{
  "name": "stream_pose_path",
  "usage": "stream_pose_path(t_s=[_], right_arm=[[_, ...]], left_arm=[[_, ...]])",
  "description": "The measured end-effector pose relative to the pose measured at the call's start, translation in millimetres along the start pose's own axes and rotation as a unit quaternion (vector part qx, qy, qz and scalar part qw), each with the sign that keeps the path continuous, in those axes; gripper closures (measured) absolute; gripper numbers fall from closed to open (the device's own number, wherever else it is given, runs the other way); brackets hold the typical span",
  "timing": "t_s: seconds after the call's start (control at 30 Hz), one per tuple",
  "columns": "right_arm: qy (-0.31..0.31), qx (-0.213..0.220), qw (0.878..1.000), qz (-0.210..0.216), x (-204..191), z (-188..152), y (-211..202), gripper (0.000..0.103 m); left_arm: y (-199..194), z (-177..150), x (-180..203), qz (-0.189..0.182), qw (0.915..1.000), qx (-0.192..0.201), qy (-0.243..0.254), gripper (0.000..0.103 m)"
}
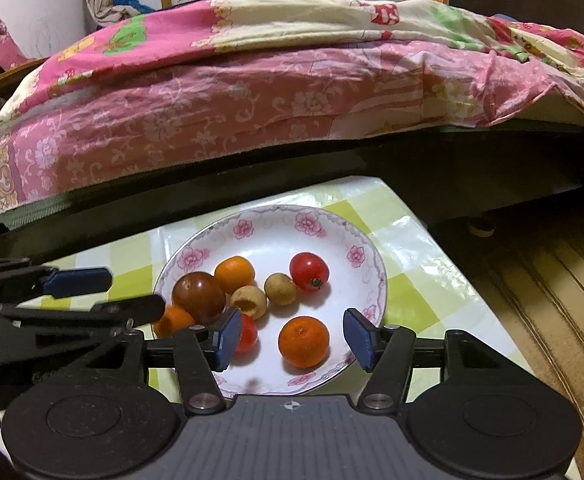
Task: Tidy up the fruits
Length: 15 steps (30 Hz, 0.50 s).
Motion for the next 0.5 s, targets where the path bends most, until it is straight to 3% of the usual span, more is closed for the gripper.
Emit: stream_pose_path(t_s=[0.5], right_arm=[[-0.014, 0.018, 1.000, 0.001, -9, -3, -21, 0.043]], left_arm=[[-32, -16, -3, 0.037, 0.9990, 0.023, -0.009, 0.028]])
Point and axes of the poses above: each gripper's, at about its wrist camera, not at the fingertips, and y roughly the way its jaws point, x to its right, z to its top, the point moved 2 cm from there along y, roughly the way its jaws point, and after that the axes turned 5 degrees about -y, right-handed, at the moved point
